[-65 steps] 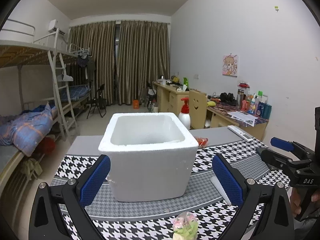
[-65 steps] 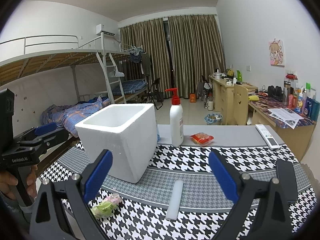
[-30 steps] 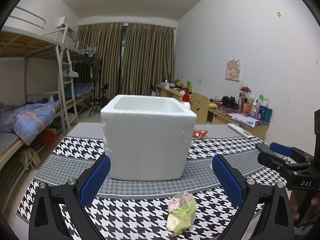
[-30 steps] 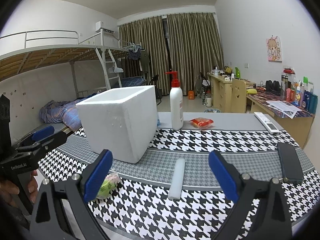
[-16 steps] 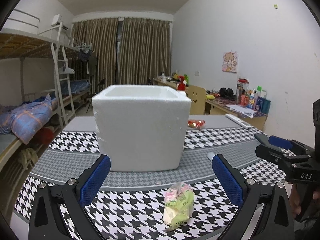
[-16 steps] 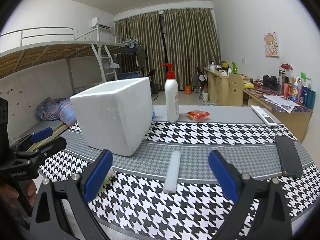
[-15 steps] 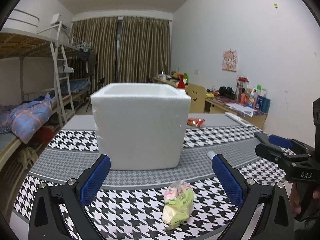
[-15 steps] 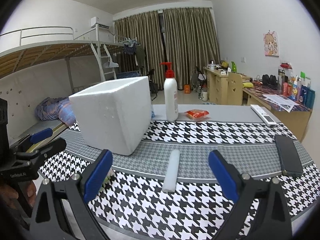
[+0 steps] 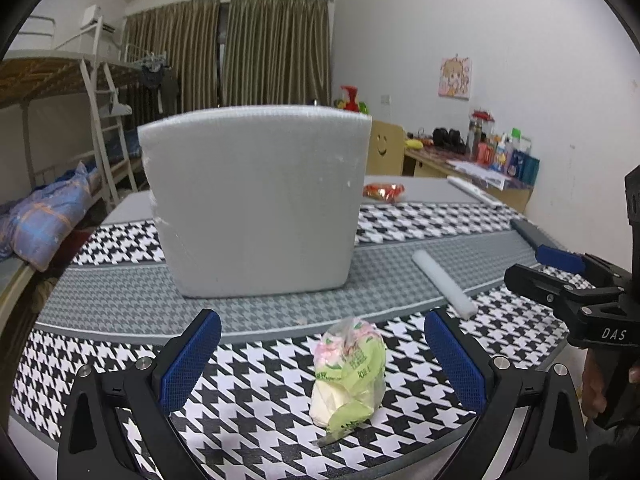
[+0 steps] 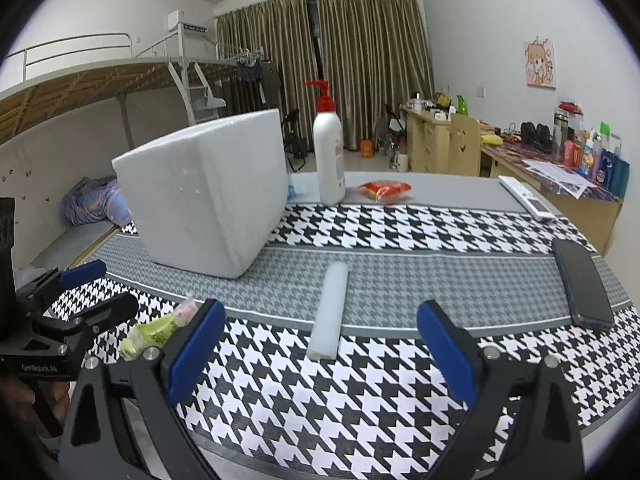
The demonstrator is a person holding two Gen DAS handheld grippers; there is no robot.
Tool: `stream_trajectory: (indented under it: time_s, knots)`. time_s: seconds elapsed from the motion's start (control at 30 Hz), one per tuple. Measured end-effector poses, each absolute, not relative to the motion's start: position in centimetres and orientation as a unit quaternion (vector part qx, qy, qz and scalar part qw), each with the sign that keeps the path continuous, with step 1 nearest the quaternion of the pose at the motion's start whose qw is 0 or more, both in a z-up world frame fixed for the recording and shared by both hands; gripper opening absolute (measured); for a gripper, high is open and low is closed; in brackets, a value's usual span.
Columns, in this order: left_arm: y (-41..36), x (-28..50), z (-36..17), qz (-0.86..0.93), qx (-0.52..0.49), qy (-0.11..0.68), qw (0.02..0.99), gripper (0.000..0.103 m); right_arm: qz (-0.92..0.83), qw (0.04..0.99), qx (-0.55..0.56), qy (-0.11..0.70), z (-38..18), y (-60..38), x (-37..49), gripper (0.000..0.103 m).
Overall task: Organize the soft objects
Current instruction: 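Move the left tool toward the clear plastic snack bag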
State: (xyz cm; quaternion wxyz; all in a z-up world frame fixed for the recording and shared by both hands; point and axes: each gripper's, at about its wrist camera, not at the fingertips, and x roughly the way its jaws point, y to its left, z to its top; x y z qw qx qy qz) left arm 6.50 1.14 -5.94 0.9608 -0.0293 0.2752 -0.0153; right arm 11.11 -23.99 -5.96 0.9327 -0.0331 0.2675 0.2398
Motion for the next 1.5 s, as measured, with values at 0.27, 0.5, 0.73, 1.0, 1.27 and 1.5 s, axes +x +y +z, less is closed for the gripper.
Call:
stream_trajectory:
  time_s: [0.27,0.5,0.73,1.0,1.27,1.5]
  knots:
    - [0.7,7.3,-6.9,-0.015,-0.026,0.3,0.953,0.102,0.24,0.927,-0.04,0.285,-6.6,-23.6,11.7,0.098]
    - [0.4,8.2,-7.7,-0.01,-0.017,0.327,0.945,0.102,0.237,0.921,-0.045,0.305,-7.2,-23.1,12.5,0.098]
    - [0.3,9.0,-8.6,-0.011,-0.018,0.355,0.935,0.102,0.232,0.916,-0.052,0.324,-7.7,-22.6,13.4,0.098]
    - [0.0,9.8,-9.2,-0.008,-0.006,0.378,0.926,0.102,0.218,0.909,-0.057,0.351,-8.2,-22.3,14.5,0.098]
    - [-0.5,10.6,-9.7,-0.008,-0.001,0.392,0.92,0.096,0.206,0.904,-0.071,0.367,-9.0,-21.9,15.5,0.098]
    - [-0.9,11.0,-10.1,-0.009,0.011,0.401,0.916,0.092,0.204,0.894,-0.073,0.392,-9.7,-21.5,16.7,0.077]
